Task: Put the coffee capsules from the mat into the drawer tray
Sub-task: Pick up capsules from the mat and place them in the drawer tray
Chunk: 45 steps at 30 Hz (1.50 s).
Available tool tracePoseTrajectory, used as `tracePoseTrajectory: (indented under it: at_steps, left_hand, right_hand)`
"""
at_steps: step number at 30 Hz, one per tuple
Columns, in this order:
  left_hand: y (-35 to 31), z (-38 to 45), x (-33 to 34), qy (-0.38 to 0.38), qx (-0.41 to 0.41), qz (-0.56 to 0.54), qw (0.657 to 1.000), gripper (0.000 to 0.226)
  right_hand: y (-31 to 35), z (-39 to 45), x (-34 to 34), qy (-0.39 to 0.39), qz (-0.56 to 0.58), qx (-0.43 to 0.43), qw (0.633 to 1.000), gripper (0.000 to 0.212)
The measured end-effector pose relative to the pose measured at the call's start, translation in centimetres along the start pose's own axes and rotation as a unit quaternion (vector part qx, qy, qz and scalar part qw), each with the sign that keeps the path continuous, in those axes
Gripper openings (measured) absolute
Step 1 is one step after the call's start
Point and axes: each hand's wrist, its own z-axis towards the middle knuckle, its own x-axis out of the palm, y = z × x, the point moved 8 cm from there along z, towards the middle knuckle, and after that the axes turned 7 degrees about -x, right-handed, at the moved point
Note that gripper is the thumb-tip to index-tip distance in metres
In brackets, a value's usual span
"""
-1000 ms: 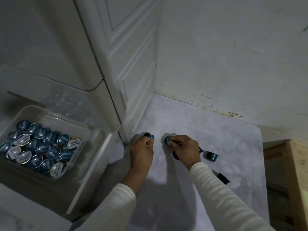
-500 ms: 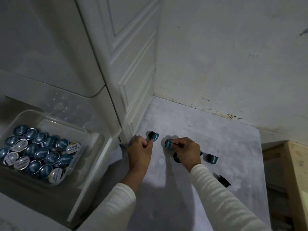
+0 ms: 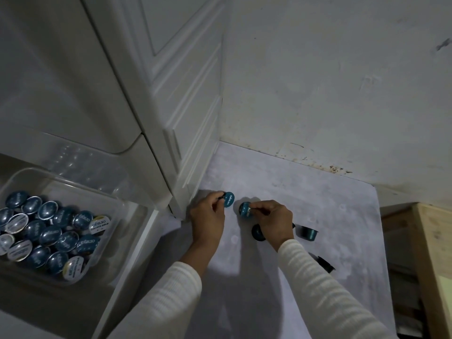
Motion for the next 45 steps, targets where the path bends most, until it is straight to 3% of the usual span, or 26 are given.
tracePoseTrajectory:
  at_steps: [8, 19, 27, 35, 40, 45]
  left_hand:
    - [-0.6, -1.1, -0.5, 0.042, -0.098, -0.145, 0.984, 0.023]
    - [-5.6, -5.1, -6.3, 0.118, -0.033, -0.233, 0.965, 0.024]
    - [-7.1, -7.2, -14.1, 0.167, 0.026, -0.27, 0.948, 0.026]
    - [-1.7, -5.5, -26.7, 0.164, 0.042, -0.265, 0.949, 0.018]
    - [4.2, -1.4, -34.4, 0.144, 0.016, -0.267, 0.953, 0.022]
    - [9.8, 3.4, -38.6, 0.139, -0.061, -0.267, 0.952, 0.019]
  right_hand:
    - [0.8, -0.8, -1.7, -0.045, 0.071, 0.014, 0.996, 0.016]
    - [6.4, -6.9, -5.7, -0.11, 0.222, -0.018, 0.969, 0.019]
    - [12.1, -14.3, -5.7, -0.159, 0.257, -0.066, 0.951, 0.022]
    - [19.0, -21.5, 2.7, -0.181, 0.267, -0.094, 0.942, 0.021]
    - [23.3, -23.3, 11.9, -0.142, 0.275, -0.105, 0.945, 0.022]
    - [25.7, -22.6, 19.9, -0.092, 0.265, -0.072, 0.957, 0.019]
